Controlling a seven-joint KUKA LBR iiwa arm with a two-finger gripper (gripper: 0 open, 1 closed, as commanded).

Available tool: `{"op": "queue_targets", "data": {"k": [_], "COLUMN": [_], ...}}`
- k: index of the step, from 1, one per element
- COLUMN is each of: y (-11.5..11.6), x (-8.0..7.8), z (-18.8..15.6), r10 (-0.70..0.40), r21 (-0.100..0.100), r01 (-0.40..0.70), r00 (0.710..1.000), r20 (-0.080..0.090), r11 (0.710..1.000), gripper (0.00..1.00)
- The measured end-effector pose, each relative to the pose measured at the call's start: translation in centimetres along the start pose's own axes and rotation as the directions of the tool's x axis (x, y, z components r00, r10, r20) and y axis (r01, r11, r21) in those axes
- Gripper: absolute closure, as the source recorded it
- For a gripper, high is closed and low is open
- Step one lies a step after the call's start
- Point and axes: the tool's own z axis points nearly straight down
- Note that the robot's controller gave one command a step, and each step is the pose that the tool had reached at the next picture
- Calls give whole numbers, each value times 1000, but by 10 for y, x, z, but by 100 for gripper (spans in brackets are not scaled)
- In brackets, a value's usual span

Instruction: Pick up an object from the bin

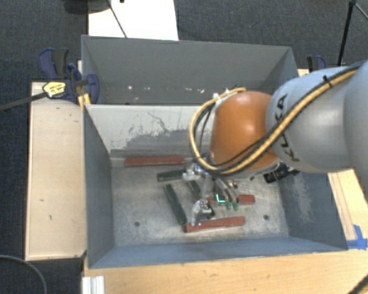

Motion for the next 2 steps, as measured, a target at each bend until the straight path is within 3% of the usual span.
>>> {"op": "queue_targets", "data": {"k": [1, 2], "y": [0, -25], "x": [-2, 12], "z": [-4, 28], "r10": [3, 58], "r21": [-1, -2], "r01": [-3, -58], "r00": [1000, 998], "r20": [8, 11], "r11": [1000, 998], "gripper": [0, 0]}}
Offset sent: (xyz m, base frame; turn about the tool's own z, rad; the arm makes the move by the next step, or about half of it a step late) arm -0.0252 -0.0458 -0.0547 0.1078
